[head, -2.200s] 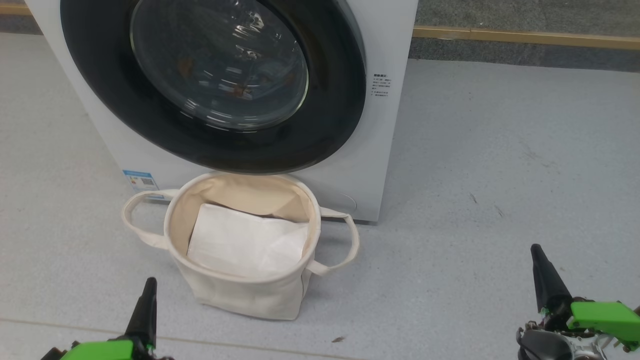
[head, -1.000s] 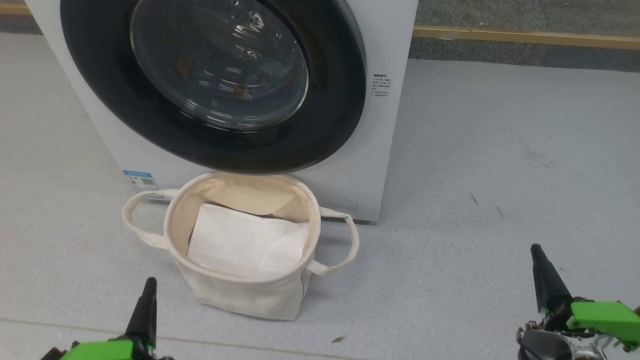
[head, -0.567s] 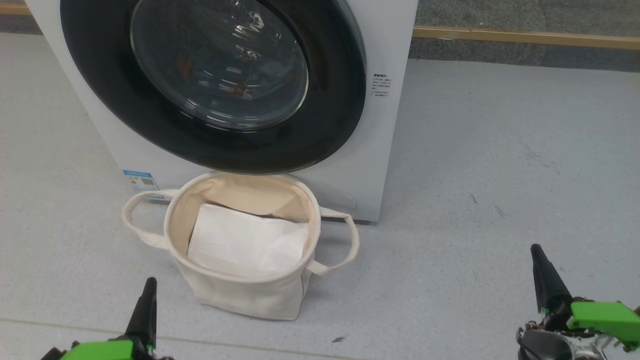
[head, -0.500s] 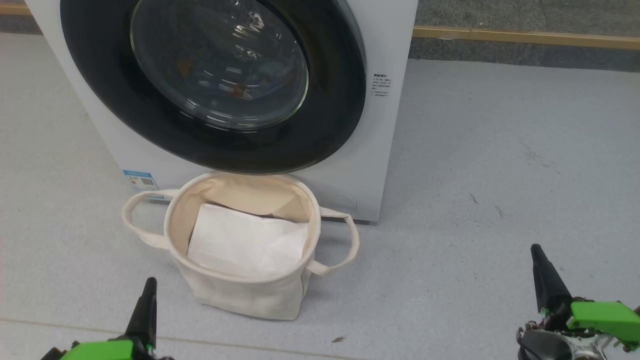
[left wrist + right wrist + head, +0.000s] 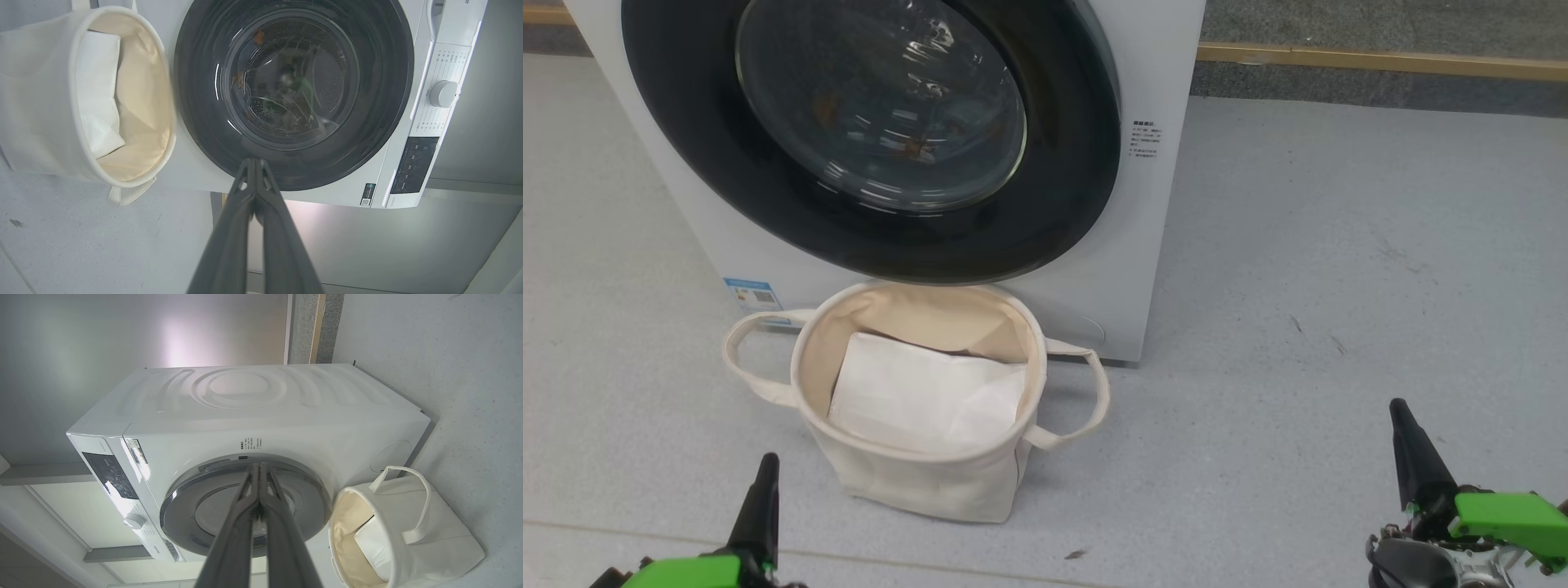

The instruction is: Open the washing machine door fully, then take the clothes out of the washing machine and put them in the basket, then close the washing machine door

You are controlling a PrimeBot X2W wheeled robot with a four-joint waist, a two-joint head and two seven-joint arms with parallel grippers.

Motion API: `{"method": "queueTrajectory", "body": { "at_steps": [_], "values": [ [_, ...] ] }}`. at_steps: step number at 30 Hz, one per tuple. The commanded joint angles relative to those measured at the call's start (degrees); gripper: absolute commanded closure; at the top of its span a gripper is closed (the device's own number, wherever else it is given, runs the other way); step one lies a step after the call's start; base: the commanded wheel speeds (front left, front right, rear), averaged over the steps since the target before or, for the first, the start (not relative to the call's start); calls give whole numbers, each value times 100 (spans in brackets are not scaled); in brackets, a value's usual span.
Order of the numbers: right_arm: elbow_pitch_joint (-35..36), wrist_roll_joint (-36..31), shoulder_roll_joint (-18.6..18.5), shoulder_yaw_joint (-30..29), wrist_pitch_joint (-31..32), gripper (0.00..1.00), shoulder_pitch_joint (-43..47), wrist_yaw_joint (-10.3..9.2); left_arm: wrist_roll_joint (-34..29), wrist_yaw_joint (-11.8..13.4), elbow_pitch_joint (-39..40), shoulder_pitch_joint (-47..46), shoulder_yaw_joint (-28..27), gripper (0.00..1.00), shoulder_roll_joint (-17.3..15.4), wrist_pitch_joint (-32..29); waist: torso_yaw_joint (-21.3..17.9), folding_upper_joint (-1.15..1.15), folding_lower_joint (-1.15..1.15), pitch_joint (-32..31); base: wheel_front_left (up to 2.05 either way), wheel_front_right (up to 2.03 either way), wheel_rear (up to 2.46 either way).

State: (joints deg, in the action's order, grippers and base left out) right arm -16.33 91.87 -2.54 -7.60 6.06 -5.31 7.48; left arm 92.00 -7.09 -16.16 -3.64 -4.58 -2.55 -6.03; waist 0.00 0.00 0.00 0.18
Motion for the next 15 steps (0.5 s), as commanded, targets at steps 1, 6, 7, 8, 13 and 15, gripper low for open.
{"method": "queueTrajectory", "body": {
  "at_steps": [1, 6, 7, 8, 13, 15],
  "values": [
    [231, 32, -33, 110, 41, 100, -87, 1, 19, -40, 213, -254, -192, 100, -32, -44, 0, 0, 0, 0, 0, 0, 0],
    [231, 32, -33, 110, 41, 100, -87, 1, 19, -40, 213, -254, -192, 100, -32, -44, 0, 0, 0, 0, 0, 0, 0],
    [231, 32, -33, 110, 41, 100, -87, 1, 19, -40, 213, -254, -192, 100, -32, -44, 0, 0, 0, 0, 0, 0, 0],
    [231, 32, -33, 110, 41, 100, -87, 1, 19, -40, 213, -254, -192, 100, -32, -44, 0, 0, 0, 0, 0, 0, 0],
    [-328, -1, 33, 12, -10, 0, 84, 1, -1, 3, -314, 136, 18, 0, 13, 9, 0, 0, 0, 0, 0, 0, 0],
    [-359, 0, 35, 37, -36, 0, 86, 1, -16, 5, -342, 145, 8, 0, 14, 34, 3, 0, 0, 3, 0, 0, 0]
  ]
}}
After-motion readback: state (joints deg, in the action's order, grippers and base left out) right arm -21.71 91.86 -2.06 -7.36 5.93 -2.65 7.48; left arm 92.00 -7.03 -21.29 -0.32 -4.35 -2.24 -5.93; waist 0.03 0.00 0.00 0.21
